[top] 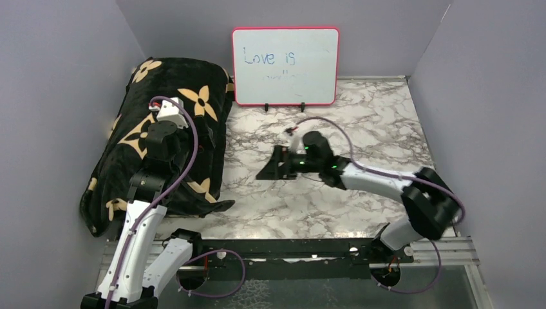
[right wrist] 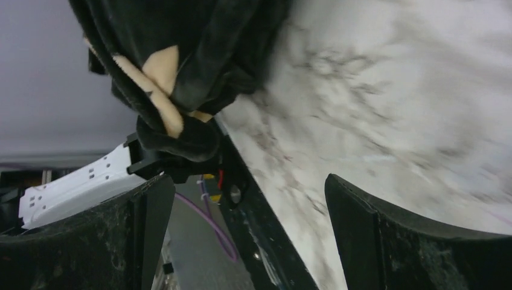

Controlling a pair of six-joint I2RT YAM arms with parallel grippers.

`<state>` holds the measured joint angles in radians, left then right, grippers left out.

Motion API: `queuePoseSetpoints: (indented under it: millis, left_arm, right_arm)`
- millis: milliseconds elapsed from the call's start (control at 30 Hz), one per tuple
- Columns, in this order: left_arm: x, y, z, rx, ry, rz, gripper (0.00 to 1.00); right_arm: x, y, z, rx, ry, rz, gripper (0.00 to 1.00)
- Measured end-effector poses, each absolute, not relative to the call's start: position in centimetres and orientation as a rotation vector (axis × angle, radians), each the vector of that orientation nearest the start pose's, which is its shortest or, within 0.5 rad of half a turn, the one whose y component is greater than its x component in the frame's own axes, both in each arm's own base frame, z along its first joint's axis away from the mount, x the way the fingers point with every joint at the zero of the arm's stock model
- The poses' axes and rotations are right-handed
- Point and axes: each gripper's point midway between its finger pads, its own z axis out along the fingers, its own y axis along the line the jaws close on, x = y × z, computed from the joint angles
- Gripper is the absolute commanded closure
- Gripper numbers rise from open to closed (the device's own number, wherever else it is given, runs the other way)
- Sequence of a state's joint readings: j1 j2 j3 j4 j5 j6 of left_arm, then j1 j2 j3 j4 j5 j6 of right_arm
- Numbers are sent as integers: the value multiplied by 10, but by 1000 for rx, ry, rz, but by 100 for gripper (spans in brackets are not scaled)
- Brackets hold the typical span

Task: Remove the pillowcase from the pillow
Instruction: Move the pillow to the center of the board.

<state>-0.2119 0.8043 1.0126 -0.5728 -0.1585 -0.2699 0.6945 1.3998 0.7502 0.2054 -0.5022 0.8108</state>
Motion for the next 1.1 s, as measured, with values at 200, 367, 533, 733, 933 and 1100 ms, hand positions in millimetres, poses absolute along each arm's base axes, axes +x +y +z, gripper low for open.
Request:
queuePoseSetpoints:
  millis: [200,367,533,733,933,1100]
  left_arm:
    - [269,-34,315,-191,1841,-154,1]
    - [259,-26,332,-216,1784,-137,1]
    - [259,-25,332,-217,1790,-132,3]
    - [265,-28,321,-197,1838,-125,3]
    - [266,-31,316,-174,1860,-124,3]
    - [268,-33,313,-158,1876,-130,3]
  right_arm:
    - [160,460,146,-570,2272,1660,0]
    - [126,518,140,-773,2254,1796,16]
    - [129,531,124,-798,2293,1741,71]
    - [147,502,107,-710,2366,1496,99]
    - [176,427,127,-524,2335,1228,100]
    - [230,335,119,-240,2359,955,99]
